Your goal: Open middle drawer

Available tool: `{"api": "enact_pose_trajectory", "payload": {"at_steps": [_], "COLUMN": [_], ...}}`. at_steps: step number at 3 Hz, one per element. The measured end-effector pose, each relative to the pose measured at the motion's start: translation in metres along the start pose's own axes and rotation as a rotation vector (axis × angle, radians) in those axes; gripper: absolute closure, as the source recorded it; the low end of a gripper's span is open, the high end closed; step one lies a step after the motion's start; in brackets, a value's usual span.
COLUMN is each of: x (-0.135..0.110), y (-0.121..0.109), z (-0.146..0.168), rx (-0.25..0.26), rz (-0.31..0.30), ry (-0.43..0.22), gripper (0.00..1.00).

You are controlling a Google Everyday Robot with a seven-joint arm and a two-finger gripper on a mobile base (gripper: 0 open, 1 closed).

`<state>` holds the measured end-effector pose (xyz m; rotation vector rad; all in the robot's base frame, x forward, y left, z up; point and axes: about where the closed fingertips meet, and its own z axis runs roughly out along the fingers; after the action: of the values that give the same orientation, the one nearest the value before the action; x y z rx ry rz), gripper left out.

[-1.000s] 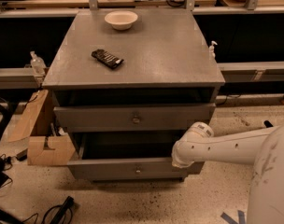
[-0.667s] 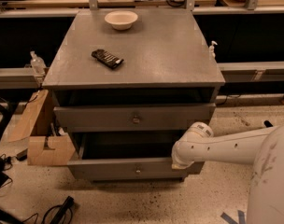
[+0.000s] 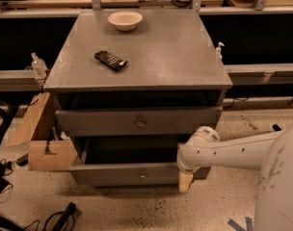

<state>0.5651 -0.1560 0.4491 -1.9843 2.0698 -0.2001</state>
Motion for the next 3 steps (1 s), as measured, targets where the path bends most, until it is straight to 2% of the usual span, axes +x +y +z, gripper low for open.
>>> {"api": "enact_pose_trajectory", "payload": {"at_steps": [1, 2, 3], "x": [0.0, 0.0, 0.001], "y": [0.0, 0.0009, 0.0043], "z": [0.0, 0.0008, 0.0043], "rx": [0.0, -0.002, -0.012], "rz": [0.0, 0.0, 0.006], "ry": [0.0, 0.0, 0.001], "gripper": [0.0, 0.14, 0.39]}}
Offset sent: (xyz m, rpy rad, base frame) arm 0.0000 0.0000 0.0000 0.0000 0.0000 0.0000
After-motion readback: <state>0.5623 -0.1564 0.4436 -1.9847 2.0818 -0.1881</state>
